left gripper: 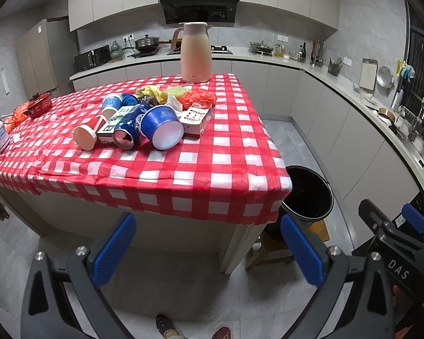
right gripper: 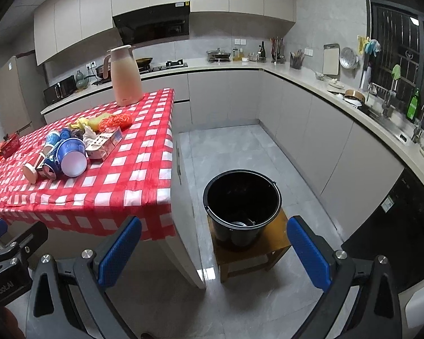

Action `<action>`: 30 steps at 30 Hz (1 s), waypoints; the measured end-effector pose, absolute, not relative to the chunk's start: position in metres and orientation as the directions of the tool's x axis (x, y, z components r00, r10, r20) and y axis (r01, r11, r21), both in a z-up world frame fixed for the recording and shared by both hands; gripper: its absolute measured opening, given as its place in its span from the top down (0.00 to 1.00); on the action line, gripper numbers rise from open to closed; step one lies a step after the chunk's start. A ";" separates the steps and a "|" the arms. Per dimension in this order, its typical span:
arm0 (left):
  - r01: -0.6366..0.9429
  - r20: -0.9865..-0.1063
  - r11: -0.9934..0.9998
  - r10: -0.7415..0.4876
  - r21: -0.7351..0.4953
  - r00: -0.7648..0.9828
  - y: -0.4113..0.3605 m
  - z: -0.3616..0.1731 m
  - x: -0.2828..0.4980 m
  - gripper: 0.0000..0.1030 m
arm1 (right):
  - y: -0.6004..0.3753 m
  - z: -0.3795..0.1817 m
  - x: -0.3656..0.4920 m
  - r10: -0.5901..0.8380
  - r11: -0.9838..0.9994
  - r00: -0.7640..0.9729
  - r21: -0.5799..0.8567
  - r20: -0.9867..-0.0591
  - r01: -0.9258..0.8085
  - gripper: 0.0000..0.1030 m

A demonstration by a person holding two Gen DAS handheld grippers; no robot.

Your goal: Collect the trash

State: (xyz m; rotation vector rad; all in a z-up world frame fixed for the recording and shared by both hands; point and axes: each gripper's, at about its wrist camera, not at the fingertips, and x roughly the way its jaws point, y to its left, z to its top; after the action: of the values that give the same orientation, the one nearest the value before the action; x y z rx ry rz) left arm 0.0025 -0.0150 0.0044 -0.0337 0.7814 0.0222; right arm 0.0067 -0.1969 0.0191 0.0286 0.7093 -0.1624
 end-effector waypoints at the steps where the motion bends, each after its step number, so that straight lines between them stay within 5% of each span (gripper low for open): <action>1: -0.031 -0.705 0.999 0.007 -0.022 0.710 -0.015 0.004 0.003 0.00 | -0.197 0.019 0.007 -0.140 0.987 0.746 -0.030 -0.651 0.160 0.00; 30: -0.038 -0.709 0.999 0.010 -0.024 0.705 -0.009 0.004 0.004 0.00 | -0.191 0.015 0.013 -0.122 0.990 0.732 -0.029 -0.670 0.139 0.00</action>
State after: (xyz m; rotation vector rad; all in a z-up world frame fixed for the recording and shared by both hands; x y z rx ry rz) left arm 0.0041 -0.0095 0.0038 -0.0374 0.7882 0.0271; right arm 0.0126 -0.1905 0.0151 0.0241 0.7352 -0.1438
